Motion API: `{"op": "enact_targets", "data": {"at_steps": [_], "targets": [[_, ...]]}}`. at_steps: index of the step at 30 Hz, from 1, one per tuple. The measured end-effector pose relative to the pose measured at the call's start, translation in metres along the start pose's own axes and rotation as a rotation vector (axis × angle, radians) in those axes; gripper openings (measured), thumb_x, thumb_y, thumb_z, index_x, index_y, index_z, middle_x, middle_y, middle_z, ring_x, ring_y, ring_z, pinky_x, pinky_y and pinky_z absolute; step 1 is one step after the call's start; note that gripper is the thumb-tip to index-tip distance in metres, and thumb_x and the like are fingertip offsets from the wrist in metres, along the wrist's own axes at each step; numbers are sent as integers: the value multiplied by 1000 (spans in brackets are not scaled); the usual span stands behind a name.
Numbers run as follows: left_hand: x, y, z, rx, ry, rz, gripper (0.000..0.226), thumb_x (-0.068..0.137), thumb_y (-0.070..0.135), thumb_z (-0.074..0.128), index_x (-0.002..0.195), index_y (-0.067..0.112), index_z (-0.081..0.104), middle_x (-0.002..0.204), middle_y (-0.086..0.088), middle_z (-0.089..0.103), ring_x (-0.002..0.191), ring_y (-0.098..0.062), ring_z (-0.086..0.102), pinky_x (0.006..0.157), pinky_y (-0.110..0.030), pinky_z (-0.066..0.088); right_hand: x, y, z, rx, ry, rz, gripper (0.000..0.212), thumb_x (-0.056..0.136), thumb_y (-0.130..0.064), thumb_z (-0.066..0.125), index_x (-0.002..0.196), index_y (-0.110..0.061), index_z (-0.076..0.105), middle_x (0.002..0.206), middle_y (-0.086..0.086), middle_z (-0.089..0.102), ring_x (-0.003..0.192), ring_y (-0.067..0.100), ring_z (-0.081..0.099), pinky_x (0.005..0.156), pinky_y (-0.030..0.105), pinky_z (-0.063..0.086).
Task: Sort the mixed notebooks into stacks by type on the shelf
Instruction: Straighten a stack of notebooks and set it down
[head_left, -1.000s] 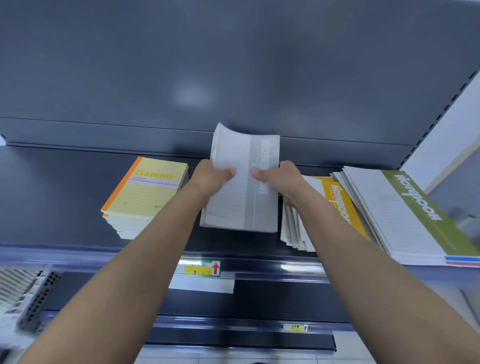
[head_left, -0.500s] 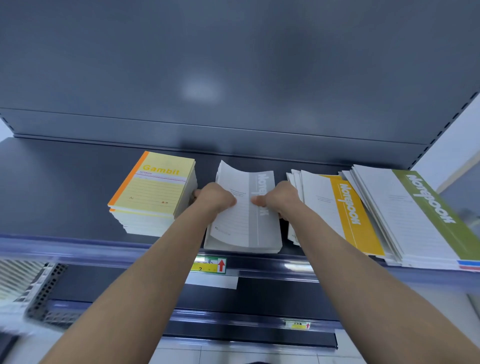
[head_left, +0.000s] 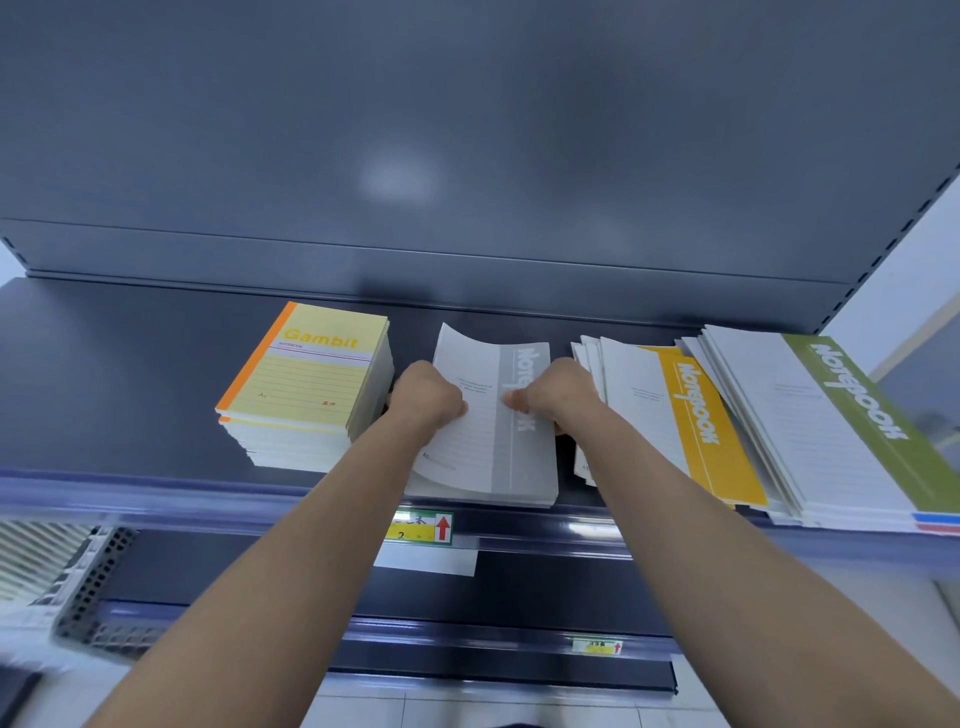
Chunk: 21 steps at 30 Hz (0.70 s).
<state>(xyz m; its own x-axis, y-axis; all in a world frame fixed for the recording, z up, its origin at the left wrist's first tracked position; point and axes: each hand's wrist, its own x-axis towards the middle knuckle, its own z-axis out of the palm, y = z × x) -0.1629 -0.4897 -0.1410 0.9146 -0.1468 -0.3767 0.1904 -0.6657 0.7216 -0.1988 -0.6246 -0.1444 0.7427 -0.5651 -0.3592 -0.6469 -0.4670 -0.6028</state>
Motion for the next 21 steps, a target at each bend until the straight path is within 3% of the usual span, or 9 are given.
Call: {"op": "enact_targets", "data": {"at_steps": [5,7,9,13,16,17,19,21], "targets": [[0,-1,2,16,23,27,18,86,8,64,86,6,46,100,-12,56,91,-29,58,70,-31,45,2,2,-8,4,6,28,17,82,-5,65,96,2,58,96,18,65,87,34,67,78,45,57],[-1,-2,3,81,61,59,25,87,8,62,73,9,42,91,-9,52,76,-22,53,65,-30,43,2,3,-8,-5,38,17,12,82,-2,64,90,-2,56,89,16,62,84,35,67,75,44,57],[-1,-3,5,148,103,89,25,88,8,61,72,9,42,87,-8,50,71,-20,49,62,-29,41,1,3,-8,-23,71,7,10,81,0,62,81,-4,53,85,15,61,83,35,67,73,43,58],[-2,-4,7,197,118,120,14,90,10,59,89,7,45,88,-7,50,75,-21,50,58,-27,41,3,8,-11,31,78,17,22,80,9,56,65,-5,47,80,20,63,78,38,67,73,45,57],[-4,-3,4,174,95,121,17,88,11,61,84,8,45,89,-7,50,78,-21,49,60,-28,40,1,12,-15,12,101,-10,30,77,10,51,57,-8,38,58,11,48,63,31,56,61,32,50],[-4,-4,3,169,88,115,20,88,11,62,79,8,44,90,-7,50,79,-22,50,63,-27,40,2,13,-18,-6,120,-29,31,78,7,52,57,-10,37,58,10,46,61,28,52,56,31,46],[-6,-4,1,182,83,122,22,88,13,62,76,8,44,92,-8,52,82,-23,52,66,-28,41,2,16,-29,-11,153,-67,28,81,-2,56,60,-12,40,71,12,55,69,28,57,62,32,51],[-11,-1,1,250,127,172,21,88,15,62,97,2,50,105,-11,58,94,-29,57,71,-33,47,2,20,-44,-73,224,-85,29,82,-7,57,61,-13,38,74,11,56,76,29,57,58,30,50]]}}
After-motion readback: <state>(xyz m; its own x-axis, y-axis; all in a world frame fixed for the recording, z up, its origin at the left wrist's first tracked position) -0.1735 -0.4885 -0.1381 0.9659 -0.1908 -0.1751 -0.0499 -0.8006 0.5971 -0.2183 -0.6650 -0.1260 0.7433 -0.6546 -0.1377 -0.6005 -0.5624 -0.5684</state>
